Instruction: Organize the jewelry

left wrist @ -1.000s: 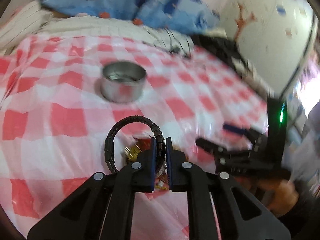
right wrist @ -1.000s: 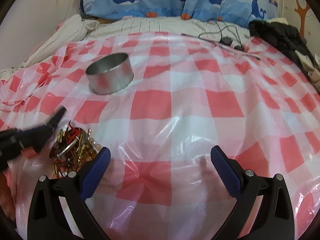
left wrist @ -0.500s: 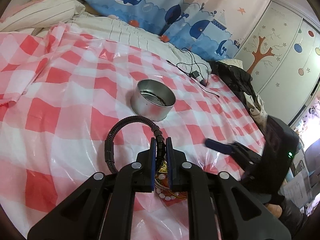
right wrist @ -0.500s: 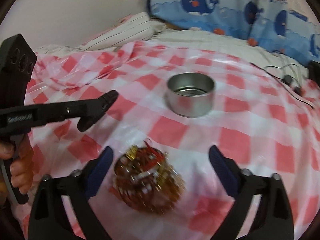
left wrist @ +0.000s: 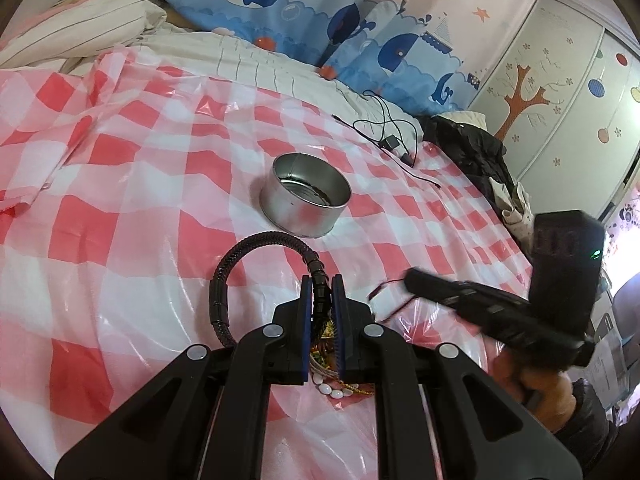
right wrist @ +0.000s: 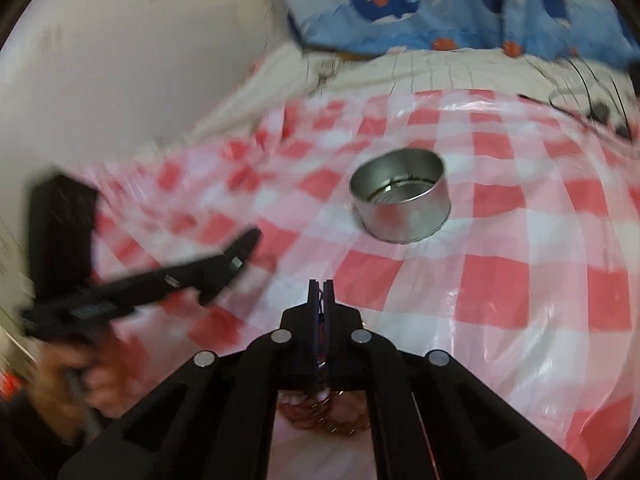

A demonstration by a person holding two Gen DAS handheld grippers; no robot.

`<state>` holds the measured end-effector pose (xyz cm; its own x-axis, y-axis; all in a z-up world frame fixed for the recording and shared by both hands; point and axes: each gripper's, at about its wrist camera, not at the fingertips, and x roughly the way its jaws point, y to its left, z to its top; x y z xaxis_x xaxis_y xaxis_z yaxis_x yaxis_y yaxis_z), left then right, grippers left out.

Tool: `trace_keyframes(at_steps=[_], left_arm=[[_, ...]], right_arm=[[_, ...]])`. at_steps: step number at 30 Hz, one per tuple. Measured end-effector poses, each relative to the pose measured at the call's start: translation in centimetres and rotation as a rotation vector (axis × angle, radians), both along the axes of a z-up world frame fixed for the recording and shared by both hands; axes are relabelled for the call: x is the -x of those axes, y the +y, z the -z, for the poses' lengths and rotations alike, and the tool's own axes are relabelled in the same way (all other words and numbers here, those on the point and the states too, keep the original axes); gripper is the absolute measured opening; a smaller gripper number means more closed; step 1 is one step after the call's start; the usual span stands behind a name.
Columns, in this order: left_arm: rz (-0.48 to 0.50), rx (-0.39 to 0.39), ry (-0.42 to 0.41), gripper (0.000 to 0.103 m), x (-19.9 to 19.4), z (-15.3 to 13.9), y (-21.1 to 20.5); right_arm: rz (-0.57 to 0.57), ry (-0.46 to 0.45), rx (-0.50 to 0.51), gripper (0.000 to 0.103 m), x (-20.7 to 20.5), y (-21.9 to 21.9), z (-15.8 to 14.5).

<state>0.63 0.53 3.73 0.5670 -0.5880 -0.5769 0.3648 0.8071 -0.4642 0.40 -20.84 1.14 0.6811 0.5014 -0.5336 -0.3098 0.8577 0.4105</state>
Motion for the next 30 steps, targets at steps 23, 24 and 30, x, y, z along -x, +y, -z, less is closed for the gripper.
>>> trace_keyframes(at_steps=[23, 24, 30], left_arm=[[0.110, -0.062, -0.100, 0.008, -1.2, -3.1, -4.1], [0.114, -0.066, -0.111, 0.008, -1.6, -3.5, -4.3], [0.132, -0.081, -0.155, 0.008, -5.0, -4.9, -6.1]], right_arm=[[0.051, -0.113, -0.153, 0.002, -1.7, -3.5, -4.5], [0.052, -0.115, -0.149, 0.002, -2.1, -3.6, -4.7], [0.060, -0.135, -0.114, 0.002, -5.6, -3.7, -5.9]])
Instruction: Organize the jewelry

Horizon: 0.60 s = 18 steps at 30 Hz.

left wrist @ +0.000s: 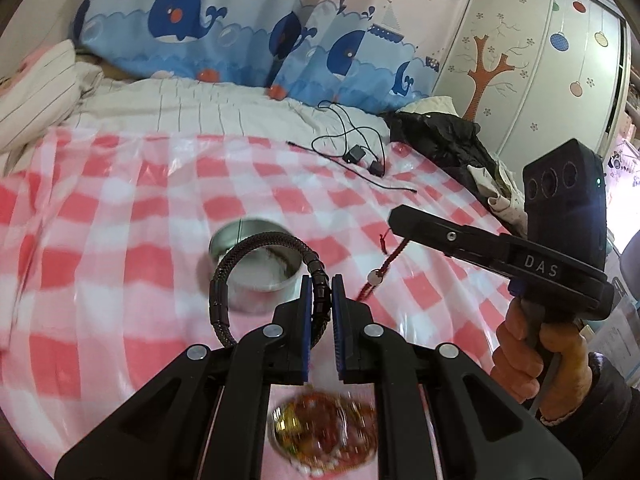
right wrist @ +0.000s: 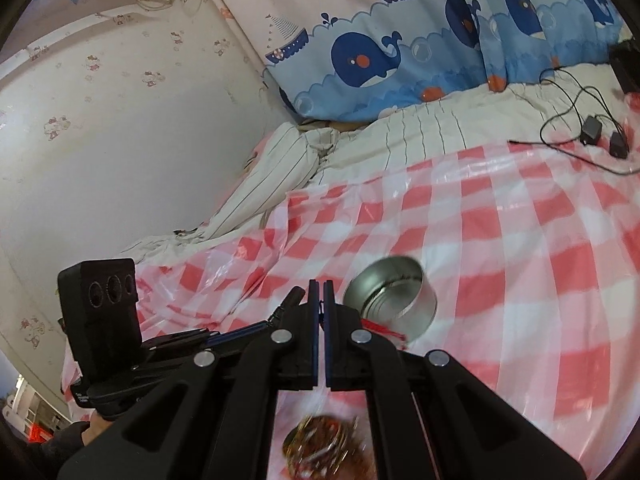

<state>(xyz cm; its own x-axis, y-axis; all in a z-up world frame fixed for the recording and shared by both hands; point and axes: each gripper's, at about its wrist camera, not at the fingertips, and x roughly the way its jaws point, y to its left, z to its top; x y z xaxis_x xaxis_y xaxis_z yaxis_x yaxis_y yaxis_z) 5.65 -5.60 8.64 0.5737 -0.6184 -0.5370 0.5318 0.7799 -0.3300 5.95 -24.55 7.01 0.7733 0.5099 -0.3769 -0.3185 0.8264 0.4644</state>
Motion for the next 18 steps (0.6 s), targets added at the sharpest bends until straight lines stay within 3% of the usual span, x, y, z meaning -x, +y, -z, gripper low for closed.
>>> trace_keyframes(at_steps=[6, 10, 12, 15, 17, 18], left_arm=[[0.017, 0.012, -0.011, 0.008, -3.6, 0.0, -1.7], [0.034, 0.028, 0.024, 0.009, -6.8, 1.6, -2.7], [0.022, -0.001, 0.101, 0.011, -8.7, 3.5, -2.9], [-0.013, -0.027, 0.129, 0.017, -8.9, 4.4, -2.1], [-0.020, -0.037, 0.105, 0.025, -7.5, 3.9, -1.1], [-0.018, -0.048, 0.093, 0.027, -6.6, 3.7, -0.6]], right_arm=[[0.016, -0.018, 0.017, 0.002, -3.8, 0.3, -0.7], [0.030, -0.008, 0.016, 0.002, -6.5, 0.8, 0.2], [0.032, 0.072, 0.037, 0.002, -9.0, 1.3, 2.3], [0.032, 0.205, 0.065, 0.004, -11.7, 1.5, 5.1], [0.028, 0.216, 0.060, 0.017, -11.3, 1.3, 5.3], [0.035, 0.188, 0.058, 0.033, -10.6, 1.1, 4.8]])
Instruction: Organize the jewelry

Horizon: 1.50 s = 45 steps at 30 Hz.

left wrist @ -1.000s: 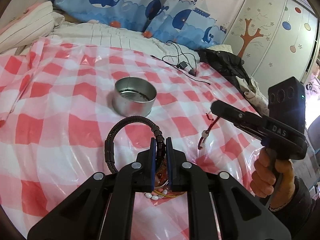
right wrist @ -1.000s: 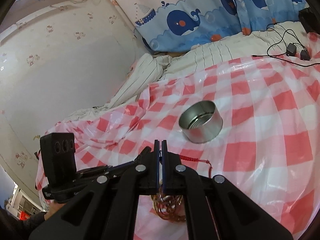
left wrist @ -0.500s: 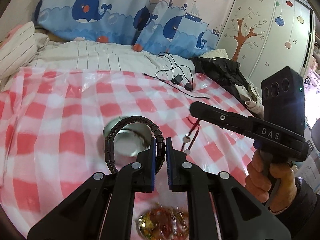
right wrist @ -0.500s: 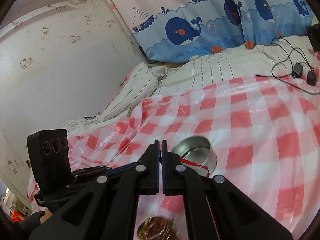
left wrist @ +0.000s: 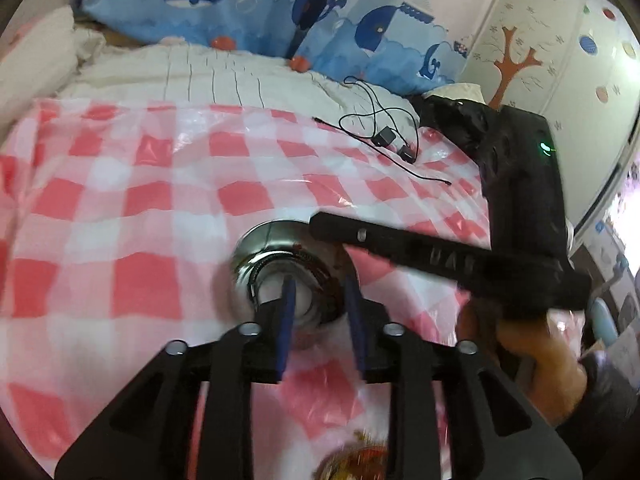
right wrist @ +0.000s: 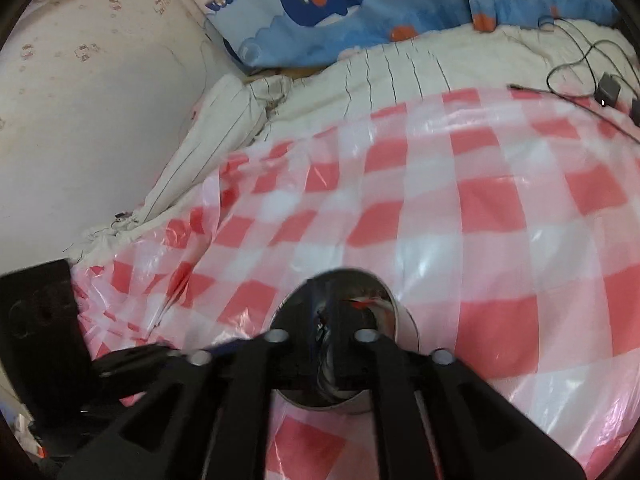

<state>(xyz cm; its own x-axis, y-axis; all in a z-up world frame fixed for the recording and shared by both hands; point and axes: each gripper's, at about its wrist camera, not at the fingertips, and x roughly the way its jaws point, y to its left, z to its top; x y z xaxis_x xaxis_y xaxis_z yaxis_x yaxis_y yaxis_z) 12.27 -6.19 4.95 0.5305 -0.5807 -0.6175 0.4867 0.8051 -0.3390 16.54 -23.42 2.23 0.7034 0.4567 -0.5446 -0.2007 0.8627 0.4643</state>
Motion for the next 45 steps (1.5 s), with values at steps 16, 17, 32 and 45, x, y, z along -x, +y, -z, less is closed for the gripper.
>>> trace_keyframes(at_steps=[16, 17, 32, 45], left_arm=[[-0.018, -0.137, 0.008, 0.057, 13.4, 2.2, 2.7], [0.004, -0.179, -0.012, 0.057, 13.5, 2.2, 1.9], [0.090, -0.356, -0.091, 0.063, 15.0, 3.3, -2.0], [0.021, -0.370, -0.086, 0.067, 13.5, 3.8, -1.4]], right_arm=[[0.149, 0.090, 0.111, 0.060, 16.3, -2.1, 3.5], [0.150, 0.090, 0.097, 0.060, 16.0, -2.2, 3.6], [0.128, 0.026, 0.243, 0.070, 15.6, 0.3, 3.2], [0.129, 0.031, 0.231, 0.074, 15.5, 0.3, 3.2]])
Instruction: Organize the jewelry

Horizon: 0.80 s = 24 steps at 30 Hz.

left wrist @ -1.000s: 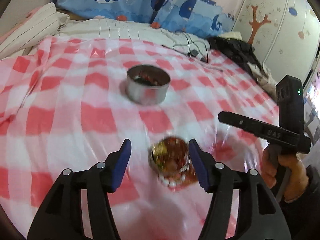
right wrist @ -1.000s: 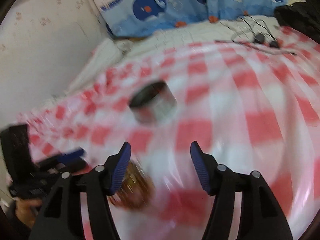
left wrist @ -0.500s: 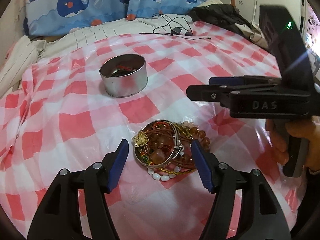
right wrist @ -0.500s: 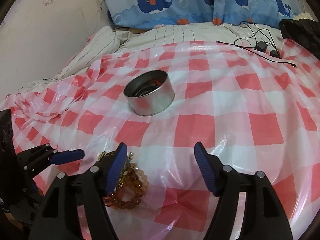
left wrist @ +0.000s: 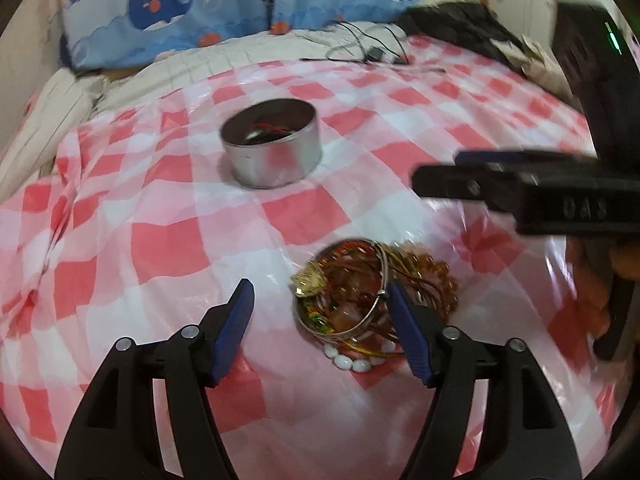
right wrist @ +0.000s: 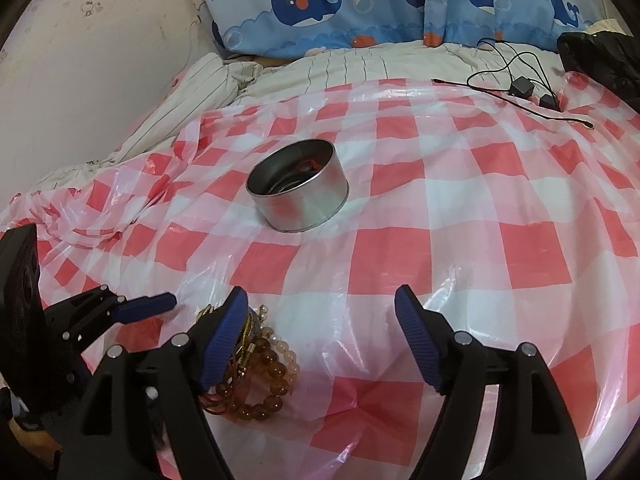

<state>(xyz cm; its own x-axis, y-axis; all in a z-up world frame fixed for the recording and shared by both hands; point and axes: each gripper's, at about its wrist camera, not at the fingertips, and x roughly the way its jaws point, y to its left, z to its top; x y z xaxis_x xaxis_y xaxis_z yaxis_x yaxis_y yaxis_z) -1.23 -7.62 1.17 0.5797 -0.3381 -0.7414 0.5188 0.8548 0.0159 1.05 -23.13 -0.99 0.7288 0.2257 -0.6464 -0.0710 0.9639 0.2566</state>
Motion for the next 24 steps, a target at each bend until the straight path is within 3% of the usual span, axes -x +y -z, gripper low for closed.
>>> trace_keyframes(at_steps=[7, 10, 14, 17, 19, 20, 22, 24], left_arm=[[-0.150, 0.132, 0.047, 0.067, -2.2, -0.2, 3.8], [-0.161, 0.219, 0.104, 0.067, -3.1, 0.2, 4.7], [-0.138, 0.252, 0.123, 0.067, -3.3, 0.6, 4.4], [-0.095, 0.256, 0.119, 0.054, -3.0, 0.5, 3.6], [-0.063, 0.246, 0.111, 0.034, -2.6, 0.4, 2.9], [-0.050, 0.239, 0.108, 0.015, -2.5, 0.3, 2.6], [-0.036, 0.253, 0.108, 0.009, -2.3, -0.1, 2.4], [-0.019, 0.342, 0.139, 0.005, -2.2, -0.6, 3.0]], right_arm=[[-0.002, 0.001, 0.002, 0.075, 0.0, 0.1, 0.0], [-0.003, 0.002, 0.003, 0.076, 0.1, 0.1, 0.0], [-0.003, 0.002, 0.002, 0.076, 0.1, 0.1, 0.0], [-0.003, 0.002, 0.004, 0.076, 0.0, 0.1, 0.0], [-0.002, 0.002, 0.004, 0.076, 0.0, 0.2, 0.0], [-0.002, 0.003, 0.005, 0.076, 0.0, 0.2, 0.0], [-0.002, 0.003, 0.006, 0.076, 0.0, 0.2, 0.0], [-0.005, 0.010, 0.016, 0.076, 0.1, 0.4, 0.2]])
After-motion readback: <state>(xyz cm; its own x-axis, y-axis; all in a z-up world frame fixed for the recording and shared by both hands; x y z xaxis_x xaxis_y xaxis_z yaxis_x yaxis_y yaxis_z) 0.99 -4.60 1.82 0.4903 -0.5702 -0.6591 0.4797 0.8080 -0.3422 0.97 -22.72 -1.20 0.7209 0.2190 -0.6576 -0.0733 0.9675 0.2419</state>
